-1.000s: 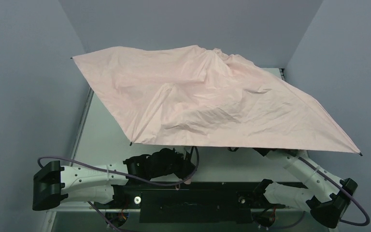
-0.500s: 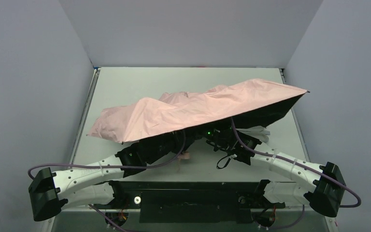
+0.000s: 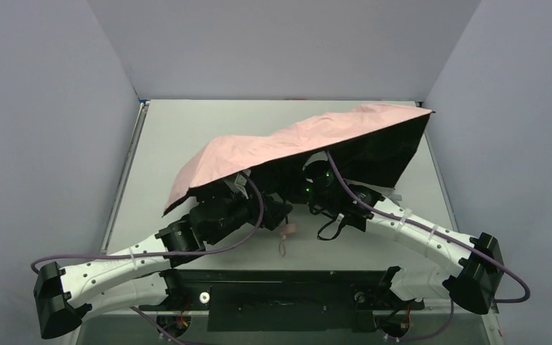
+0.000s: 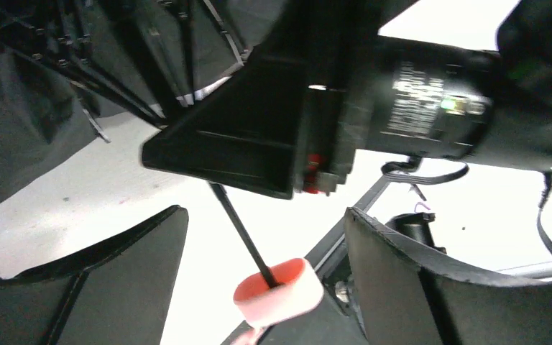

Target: Put away the umbrella

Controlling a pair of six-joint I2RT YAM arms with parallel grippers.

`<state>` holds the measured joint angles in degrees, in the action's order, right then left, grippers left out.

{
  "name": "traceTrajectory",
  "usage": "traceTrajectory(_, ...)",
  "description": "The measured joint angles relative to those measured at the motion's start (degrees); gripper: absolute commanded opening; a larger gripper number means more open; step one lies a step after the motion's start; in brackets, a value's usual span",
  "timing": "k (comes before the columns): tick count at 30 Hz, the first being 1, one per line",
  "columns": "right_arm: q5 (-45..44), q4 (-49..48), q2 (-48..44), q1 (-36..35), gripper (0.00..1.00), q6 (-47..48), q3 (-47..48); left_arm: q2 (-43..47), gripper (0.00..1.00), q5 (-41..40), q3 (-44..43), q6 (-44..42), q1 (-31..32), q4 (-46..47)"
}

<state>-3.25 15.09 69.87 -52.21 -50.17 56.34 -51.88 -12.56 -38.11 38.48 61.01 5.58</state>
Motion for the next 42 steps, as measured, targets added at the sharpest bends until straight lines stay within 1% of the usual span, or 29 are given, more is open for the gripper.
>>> traceTrajectory(6,-4.04,6.82,3.67,-0.04,0.0,-0.55,5.57,4.31,0.81,1.29,-0.63,-0.44,1.29,-1.9)
traceTrajectory(9,-5.88,9.99,5.16,-0.52,0.0,-1.44,8.59,4.72,0.81,0.79,-0.85,-0.9,2.54,-4.22)
traceTrajectory(13,-8.92,14.88,7.43,-1.62,0.0,-2.21,14.6,4.33,0.81,-1.62,-0.96,-2.25,6.47,-8.11)
traceTrajectory(17,-13.68,20.83,9.4,-3.76,0.0,-2.43,22.84,3.54,0.81,-5.51,-1.95,-4.2,11.26,-11.26)
traceTrajectory(21,-17.07,24.65,11.3,-4.94,0.0,-2.49,28.83,2.71,0.79,-9.77,-3.43,-5.38,13.9,-12.5)
traceTrajectory(25,-18.53,26.8,12.94,-5.27,0.0,-3.13,29.81,2.32,0.75,-13.66,-4.07,-6.05,14.82,-13.07)
traceTrajectory(30,-18.6,29.64,15.8,-5.35,0.0,-4.61,29.81,1.44,0.64,-17.07,-4.31,-6.29,15.19,-13.92)
traceTrajectory(32,-18.6,30.47,16.48,-5.53,0.0,-5.18,29.83,0.66,0.61,-18.36,-4.63,-6.34,15.19,-14.45)
traceTrajectory(40,-18.49,32.2,17.31,-5.97,0.0,-6.75,30.47,-4.2,0.63,-21.68,-6.78,-6.38,15.54,-16.9)
traceTrajectory(42,-18.47,32.37,17.31,-5.99,0.0,-7.1,30.75,-5.75,0.58,-22.77,-7.61,-6.38,16.06,-17.86)
